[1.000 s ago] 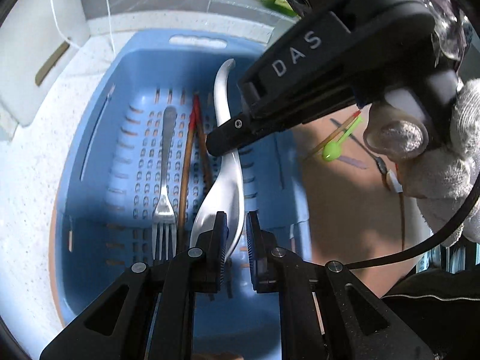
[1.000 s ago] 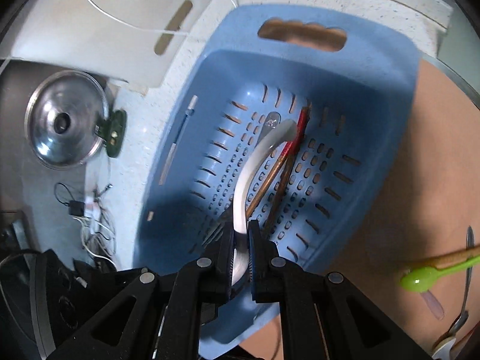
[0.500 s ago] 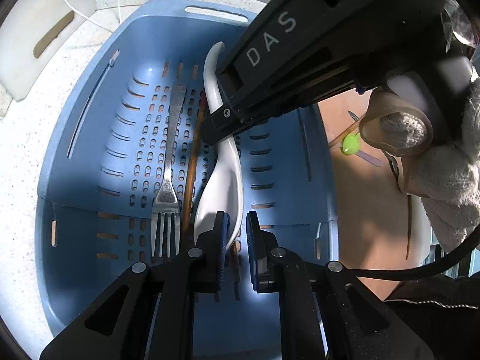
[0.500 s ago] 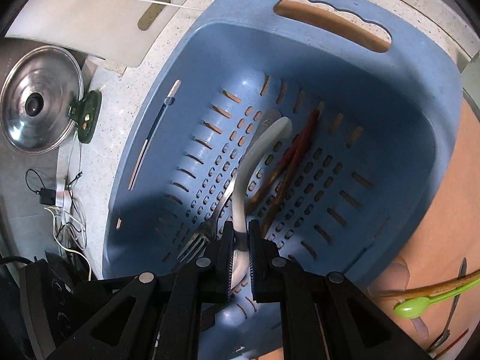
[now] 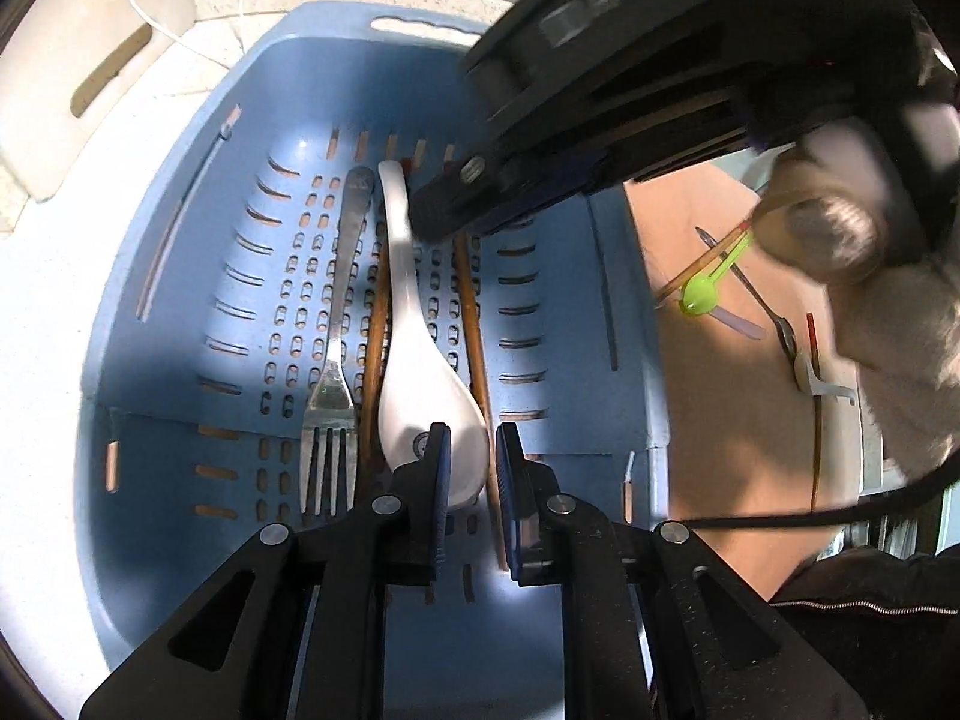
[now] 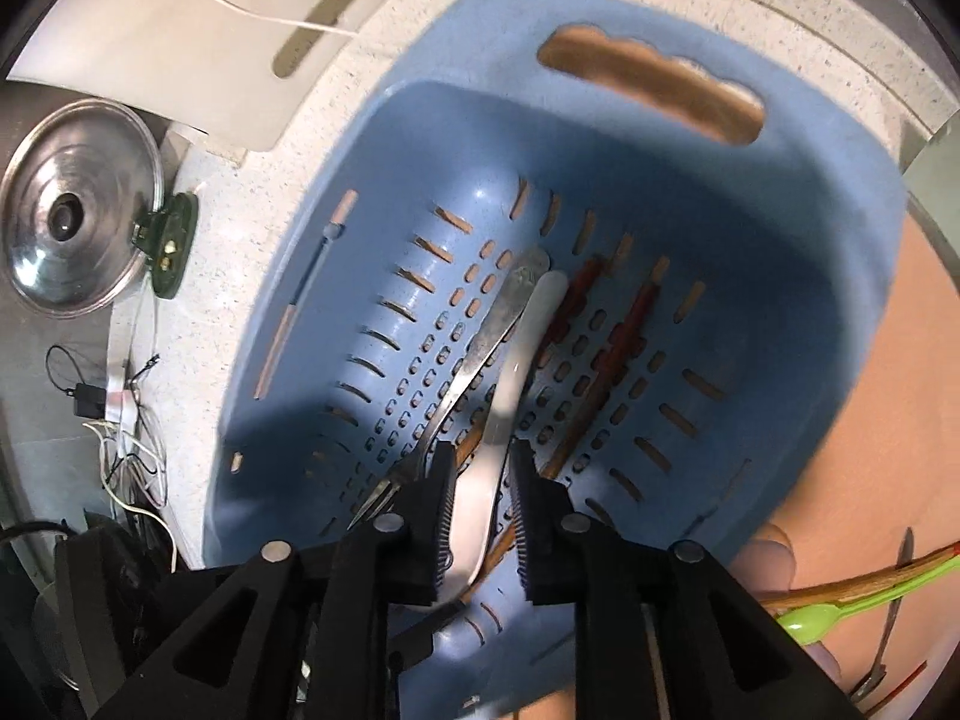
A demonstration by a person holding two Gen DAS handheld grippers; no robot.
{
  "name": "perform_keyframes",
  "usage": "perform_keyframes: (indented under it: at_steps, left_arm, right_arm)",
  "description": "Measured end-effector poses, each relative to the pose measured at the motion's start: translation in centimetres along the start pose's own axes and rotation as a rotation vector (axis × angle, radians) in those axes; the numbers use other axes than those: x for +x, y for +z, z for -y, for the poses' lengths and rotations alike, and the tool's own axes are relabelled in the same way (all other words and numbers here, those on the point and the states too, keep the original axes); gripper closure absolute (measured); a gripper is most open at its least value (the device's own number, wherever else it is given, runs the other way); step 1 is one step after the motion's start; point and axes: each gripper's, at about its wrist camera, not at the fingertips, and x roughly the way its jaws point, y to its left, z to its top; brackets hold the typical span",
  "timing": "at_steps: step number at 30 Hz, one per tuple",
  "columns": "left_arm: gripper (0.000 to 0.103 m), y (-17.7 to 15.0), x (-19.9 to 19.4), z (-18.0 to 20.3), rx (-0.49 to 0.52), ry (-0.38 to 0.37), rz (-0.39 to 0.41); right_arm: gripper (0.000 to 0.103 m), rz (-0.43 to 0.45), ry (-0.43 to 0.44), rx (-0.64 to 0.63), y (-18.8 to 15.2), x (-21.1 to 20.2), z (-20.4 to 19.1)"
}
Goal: Organize utensils
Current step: 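Lower the white spoon into the blue basket and open the right tool, then move the right tool back over the mat to the second white spoon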
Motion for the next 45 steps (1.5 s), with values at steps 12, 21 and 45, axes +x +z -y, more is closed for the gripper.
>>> perform_keyframes:
  at_steps: [12,21,45]
  left_arm:
    - [0.089,0.6,-3.8,4.1,0.098,0.03,0.109]
    - [0.081,2.0,-2.7,10.8,0.295,0.006,0.111]
    - [0.076,4.7,7.5,28.5,0.741,-0.168,-0.098]
  right_arm:
    - [0.071,0.251,0.122,0.039,-5.4,-11.8,5.3]
    - [0.049,0.468,0.049,0.124,-13.8,-17.8,13.7]
    - [0.047,0.502,0.125,0.743,-34.6,-15.6,30.8]
